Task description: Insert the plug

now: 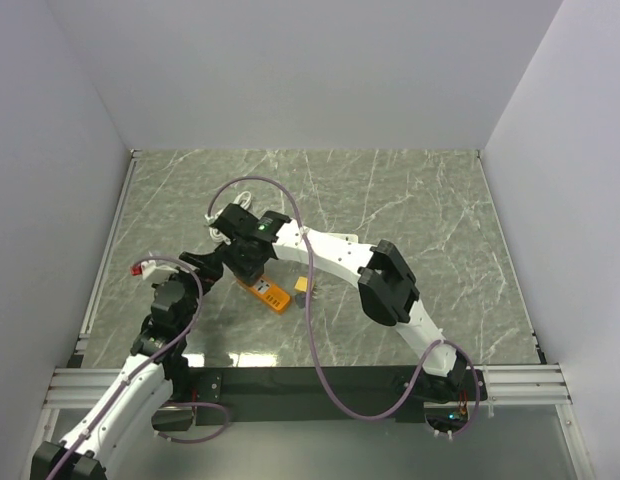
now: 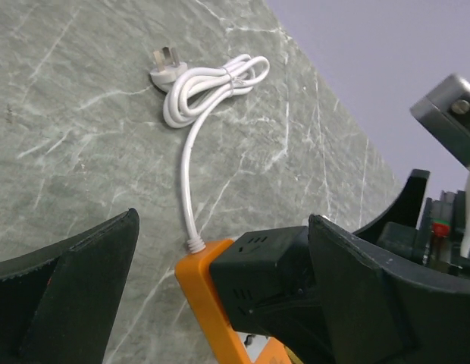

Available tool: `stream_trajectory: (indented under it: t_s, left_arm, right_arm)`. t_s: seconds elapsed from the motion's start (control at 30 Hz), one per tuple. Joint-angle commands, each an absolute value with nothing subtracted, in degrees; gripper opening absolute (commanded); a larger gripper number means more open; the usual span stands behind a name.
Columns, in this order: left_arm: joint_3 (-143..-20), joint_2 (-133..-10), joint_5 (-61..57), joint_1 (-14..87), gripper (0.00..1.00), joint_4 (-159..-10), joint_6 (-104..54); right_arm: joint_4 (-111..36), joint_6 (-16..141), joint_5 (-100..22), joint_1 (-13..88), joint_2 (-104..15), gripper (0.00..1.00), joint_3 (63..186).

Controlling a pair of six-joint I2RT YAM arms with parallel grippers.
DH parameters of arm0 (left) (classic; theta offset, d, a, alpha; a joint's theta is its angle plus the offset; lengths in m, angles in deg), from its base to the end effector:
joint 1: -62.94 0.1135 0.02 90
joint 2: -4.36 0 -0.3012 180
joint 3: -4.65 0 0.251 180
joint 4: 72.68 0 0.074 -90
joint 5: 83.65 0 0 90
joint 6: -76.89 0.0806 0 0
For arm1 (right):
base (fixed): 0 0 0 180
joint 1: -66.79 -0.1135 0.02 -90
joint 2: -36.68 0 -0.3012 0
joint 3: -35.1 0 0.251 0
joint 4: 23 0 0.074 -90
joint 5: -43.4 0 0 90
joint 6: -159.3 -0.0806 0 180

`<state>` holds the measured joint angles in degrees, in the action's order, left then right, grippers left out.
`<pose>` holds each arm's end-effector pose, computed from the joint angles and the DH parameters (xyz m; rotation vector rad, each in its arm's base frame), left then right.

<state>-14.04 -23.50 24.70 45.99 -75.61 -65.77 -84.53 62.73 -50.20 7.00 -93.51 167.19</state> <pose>0.1496 -0.0191 0.1827 -0.7731 1.6361 -0.5899 0.2778 0.4670 0.2187 -1.1650 2.3757 0.3234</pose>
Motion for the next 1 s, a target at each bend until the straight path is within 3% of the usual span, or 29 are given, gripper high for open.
stream_trajectory:
  t_s: [0.0, 0.17, 0.53, 0.97]
  left_arm:
    - [-14.53, -23.41, 27.27, 46.06, 0.99, -77.28, -66.81]
    - [-15.85, -23.95, 28.58, 46.06, 1.00, -80.25, -66.98]
    - [-19.10, -10.67, 37.01, 46.06, 1.00, -94.14, -68.13]
    - [-18.58, -10.84, 32.63, 46.06, 0.99, -90.47, -65.41]
  right_arm:
    - [-80.78, 61.82, -49.15, 8.16, -95.69, 0.00, 162.76]
    - [-81.21, 63.05, -49.50, 8.51, -96.55, 0.00, 162.92]
    - [-81.91, 64.20, -48.01, 9.39, -99.28, 0.00, 166.26]
    - [-84.90, 63.85, -50.29, 10.44, -102.89, 0.00, 169.35]
